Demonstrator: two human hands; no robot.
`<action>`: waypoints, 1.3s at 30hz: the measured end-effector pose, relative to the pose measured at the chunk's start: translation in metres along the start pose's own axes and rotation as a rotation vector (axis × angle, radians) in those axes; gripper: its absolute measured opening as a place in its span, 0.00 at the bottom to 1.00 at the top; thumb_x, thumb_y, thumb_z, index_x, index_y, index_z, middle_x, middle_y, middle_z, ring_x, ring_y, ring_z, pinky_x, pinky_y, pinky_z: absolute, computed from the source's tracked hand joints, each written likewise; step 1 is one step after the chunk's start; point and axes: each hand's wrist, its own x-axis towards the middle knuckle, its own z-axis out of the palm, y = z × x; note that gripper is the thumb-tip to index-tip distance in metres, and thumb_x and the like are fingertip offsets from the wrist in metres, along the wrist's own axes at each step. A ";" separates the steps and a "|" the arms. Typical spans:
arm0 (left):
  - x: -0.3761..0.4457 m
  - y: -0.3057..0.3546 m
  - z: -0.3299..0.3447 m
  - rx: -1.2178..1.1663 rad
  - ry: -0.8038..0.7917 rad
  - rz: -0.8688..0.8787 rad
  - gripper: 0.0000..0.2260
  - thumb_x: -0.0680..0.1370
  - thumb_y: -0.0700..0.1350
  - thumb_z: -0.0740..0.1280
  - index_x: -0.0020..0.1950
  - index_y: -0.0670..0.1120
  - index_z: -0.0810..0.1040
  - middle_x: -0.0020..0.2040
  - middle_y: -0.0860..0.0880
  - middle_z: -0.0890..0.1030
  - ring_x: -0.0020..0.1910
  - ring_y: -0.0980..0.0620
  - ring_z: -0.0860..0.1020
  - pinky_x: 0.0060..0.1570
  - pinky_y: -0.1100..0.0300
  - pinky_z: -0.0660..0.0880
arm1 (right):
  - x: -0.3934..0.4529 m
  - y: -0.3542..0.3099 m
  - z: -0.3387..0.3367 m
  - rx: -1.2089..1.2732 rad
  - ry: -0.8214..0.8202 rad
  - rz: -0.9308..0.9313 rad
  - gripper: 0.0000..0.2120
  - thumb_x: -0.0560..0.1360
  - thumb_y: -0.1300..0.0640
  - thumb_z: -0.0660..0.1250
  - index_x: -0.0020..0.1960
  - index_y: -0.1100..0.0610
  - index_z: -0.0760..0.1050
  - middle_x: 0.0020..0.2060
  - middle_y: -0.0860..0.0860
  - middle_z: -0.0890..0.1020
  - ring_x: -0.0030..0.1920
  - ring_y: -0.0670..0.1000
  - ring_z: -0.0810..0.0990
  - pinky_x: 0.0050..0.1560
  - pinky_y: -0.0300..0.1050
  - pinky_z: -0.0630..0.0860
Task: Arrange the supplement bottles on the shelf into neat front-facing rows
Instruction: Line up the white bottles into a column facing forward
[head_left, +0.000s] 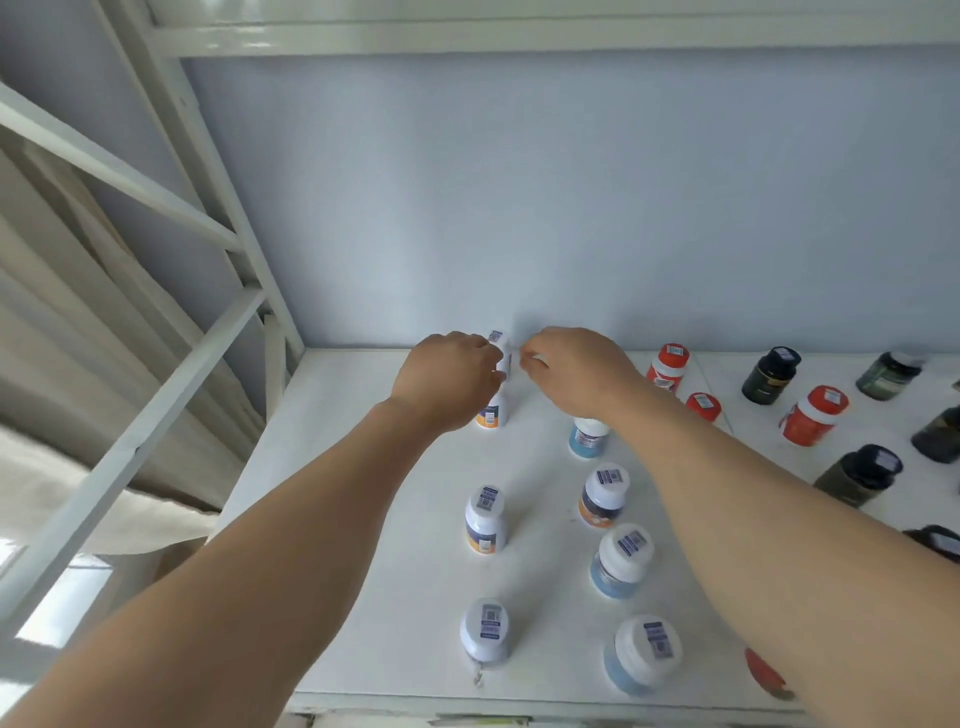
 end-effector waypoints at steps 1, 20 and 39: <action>-0.008 0.007 -0.006 -0.005 0.009 0.004 0.13 0.80 0.52 0.57 0.54 0.48 0.79 0.48 0.50 0.80 0.46 0.47 0.77 0.39 0.58 0.64 | -0.013 -0.002 -0.004 -0.001 0.011 0.005 0.14 0.80 0.51 0.54 0.48 0.53 0.78 0.47 0.51 0.79 0.47 0.57 0.77 0.42 0.46 0.69; -0.189 0.161 -0.048 -0.163 0.055 0.005 0.14 0.78 0.53 0.60 0.51 0.46 0.81 0.48 0.50 0.82 0.47 0.44 0.79 0.43 0.54 0.74 | -0.274 -0.018 -0.045 0.204 0.062 0.225 0.13 0.81 0.50 0.56 0.54 0.53 0.78 0.51 0.50 0.81 0.50 0.54 0.79 0.50 0.51 0.77; -0.260 0.226 0.067 -0.277 -0.111 -0.216 0.26 0.75 0.55 0.68 0.68 0.41 0.72 0.67 0.46 0.73 0.67 0.45 0.68 0.64 0.52 0.67 | -0.350 0.030 0.133 0.075 0.104 0.224 0.27 0.69 0.40 0.73 0.60 0.56 0.76 0.62 0.52 0.76 0.62 0.56 0.73 0.61 0.50 0.67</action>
